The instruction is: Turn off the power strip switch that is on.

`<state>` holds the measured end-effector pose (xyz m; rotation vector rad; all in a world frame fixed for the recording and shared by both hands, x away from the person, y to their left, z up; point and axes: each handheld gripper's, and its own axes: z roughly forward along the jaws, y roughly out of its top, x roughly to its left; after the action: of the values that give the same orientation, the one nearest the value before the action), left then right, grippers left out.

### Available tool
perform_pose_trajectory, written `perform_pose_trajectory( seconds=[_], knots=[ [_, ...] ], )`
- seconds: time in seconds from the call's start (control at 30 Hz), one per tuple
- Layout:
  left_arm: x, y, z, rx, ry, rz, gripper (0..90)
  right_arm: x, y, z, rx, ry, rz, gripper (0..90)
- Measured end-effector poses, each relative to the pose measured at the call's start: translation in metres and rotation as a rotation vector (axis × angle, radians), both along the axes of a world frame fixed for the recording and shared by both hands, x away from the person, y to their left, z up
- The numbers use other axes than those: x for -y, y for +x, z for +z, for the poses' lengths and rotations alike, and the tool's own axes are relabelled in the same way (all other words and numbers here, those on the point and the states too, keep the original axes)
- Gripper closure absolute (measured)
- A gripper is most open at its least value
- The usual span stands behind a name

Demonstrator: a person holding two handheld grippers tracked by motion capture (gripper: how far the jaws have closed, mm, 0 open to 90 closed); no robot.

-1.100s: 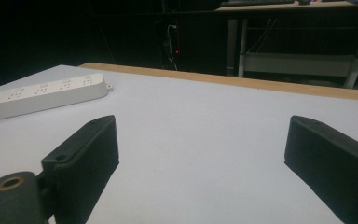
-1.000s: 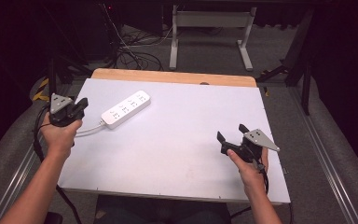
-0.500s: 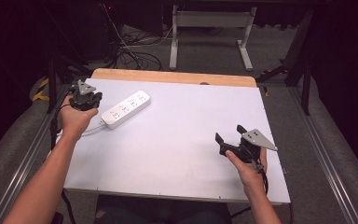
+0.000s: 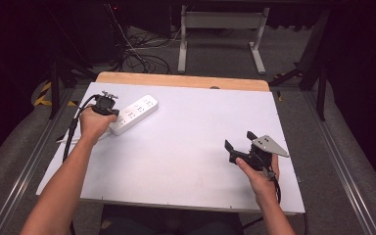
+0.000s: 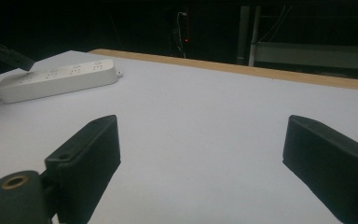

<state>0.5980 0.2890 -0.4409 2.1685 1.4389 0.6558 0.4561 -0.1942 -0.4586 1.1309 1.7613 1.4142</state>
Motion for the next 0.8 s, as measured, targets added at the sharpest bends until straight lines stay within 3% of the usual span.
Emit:
perform_pose_trajectory(
  seconds=[0.1,0.2,0.33,0.47,0.6,0.67,0.73,0.8],
  knots=[
    [0.001,0.001,-0.001,-0.007,-0.008,0.011,90.0,-0.001,0.0,0.0,-0.001,0.0,-0.001,11.5],
    [0.0,0.002,-0.003,-0.013,-0.044,0.021,90.0,-0.002,0.0,0.001,0.002,-0.002,0.002,11.5],
    [0.001,0.001,-0.006,-0.002,-0.047,0.032,90.0,-0.002,-0.001,0.001,0.003,-0.003,0.007,11.6],
    [-0.005,0.0,-0.008,0.01,-0.116,0.062,90.0,-0.002,-0.002,0.001,0.003,-0.003,0.009,11.5],
    [-0.002,-0.002,-0.01,0.031,-0.099,0.073,90.0,-0.003,-0.003,0.001,0.004,-0.005,0.008,11.6],
    [-0.002,-0.003,-0.011,0.029,-0.117,0.094,90.0,-0.003,-0.004,0.001,0.004,-0.006,0.006,11.6],
    [-0.004,-0.006,-0.014,0.045,-0.161,0.124,90.0,-0.002,-0.005,0.0,0.002,-0.003,0.004,11.6],
    [-0.003,-0.006,-0.014,0.053,-0.151,0.124,90.0,-0.003,-0.006,0.001,-0.002,-0.001,0.005,11.6]
  ],
)
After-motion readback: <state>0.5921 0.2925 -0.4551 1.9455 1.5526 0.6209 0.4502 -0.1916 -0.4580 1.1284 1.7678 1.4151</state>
